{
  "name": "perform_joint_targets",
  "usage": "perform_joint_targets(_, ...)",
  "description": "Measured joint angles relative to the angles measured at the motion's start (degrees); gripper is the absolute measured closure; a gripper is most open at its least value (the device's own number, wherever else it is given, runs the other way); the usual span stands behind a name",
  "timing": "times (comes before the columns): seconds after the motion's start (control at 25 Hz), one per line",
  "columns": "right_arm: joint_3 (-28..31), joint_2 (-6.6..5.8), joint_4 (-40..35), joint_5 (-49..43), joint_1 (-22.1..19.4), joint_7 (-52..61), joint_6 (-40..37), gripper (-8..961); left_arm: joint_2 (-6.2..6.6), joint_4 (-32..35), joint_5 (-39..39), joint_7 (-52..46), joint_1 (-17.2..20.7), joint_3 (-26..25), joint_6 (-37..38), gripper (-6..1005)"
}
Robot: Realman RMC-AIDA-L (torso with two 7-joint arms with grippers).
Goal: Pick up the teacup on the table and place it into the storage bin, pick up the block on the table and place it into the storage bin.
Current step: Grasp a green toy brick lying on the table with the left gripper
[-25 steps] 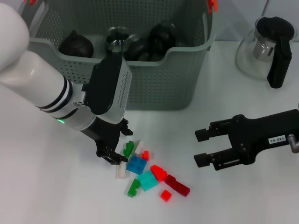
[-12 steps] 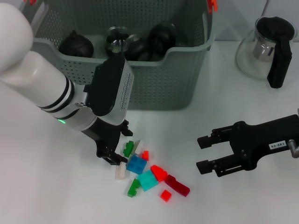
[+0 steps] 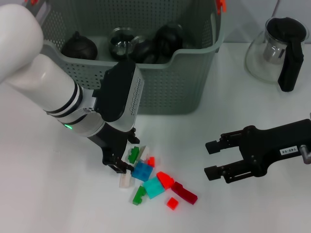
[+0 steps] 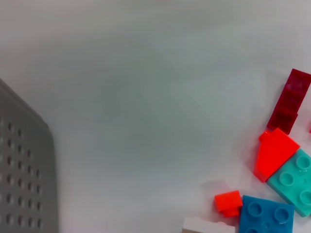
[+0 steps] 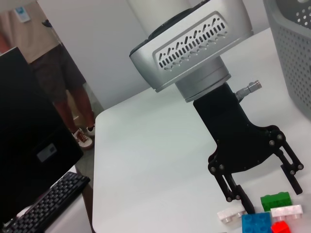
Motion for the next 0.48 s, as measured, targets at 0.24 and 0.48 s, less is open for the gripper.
perform_joint_targets(0.24, 0.1, 0.0, 0.0, 0.1, -0.1, -0.1, 0.0, 158, -0.05, -0.1, 0.0, 0.0, -0.3, 0.2, 0.0, 330)
perform_joint_targets(0.48, 0.1, 0.0, 0.0, 0.1, 0.0, -0.2, 0.0, 158, -0.09, -0.3, 0.0, -0.9, -0.5, 0.6, -0.1, 412)
